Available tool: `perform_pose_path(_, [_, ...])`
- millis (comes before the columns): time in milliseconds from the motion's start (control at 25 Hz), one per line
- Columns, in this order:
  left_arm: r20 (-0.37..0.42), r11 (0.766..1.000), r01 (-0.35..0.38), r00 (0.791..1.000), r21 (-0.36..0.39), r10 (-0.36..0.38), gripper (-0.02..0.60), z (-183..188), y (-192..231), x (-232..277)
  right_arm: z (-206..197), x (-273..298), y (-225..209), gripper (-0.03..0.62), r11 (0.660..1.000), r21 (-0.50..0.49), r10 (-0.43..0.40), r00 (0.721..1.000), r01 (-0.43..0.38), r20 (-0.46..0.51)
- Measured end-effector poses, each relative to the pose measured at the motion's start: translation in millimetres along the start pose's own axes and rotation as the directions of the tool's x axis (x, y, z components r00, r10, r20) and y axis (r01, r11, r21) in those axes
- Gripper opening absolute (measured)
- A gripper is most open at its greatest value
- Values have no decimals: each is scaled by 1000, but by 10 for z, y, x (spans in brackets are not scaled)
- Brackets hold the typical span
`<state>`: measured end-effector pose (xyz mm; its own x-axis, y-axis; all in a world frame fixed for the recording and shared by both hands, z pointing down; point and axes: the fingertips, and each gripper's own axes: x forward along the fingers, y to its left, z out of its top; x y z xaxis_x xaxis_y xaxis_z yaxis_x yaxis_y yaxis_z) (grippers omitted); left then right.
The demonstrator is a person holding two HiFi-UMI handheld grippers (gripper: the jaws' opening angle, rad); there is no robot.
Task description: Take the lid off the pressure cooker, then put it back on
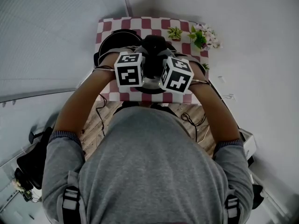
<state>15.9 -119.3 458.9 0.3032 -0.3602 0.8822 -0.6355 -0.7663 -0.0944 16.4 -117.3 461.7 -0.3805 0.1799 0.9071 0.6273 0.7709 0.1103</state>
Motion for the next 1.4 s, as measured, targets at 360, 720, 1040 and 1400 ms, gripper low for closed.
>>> perform_pose_path(360, [-7,994,68,998,85,-68,299,-573,140,-251,558,294,-140,291,993,114,-33,999,32,3])
perform_pose_path(720, [-15,978,127,992,168,-126,299,-1083,301,-325,933,649,-304,291,972,224,-67,998,69,-16])
perform_pose_path(1040, [-25,951,191,981,242,-190,299,-1341,432,-305,1084,877,-432,291,945,313,-90,996,92,-21])
perform_pose_path(1400, [-43,933,243,970,265,-240,299,-1461,543,-257,1075,1050,-541,291,924,374,-75,997,81,-31])
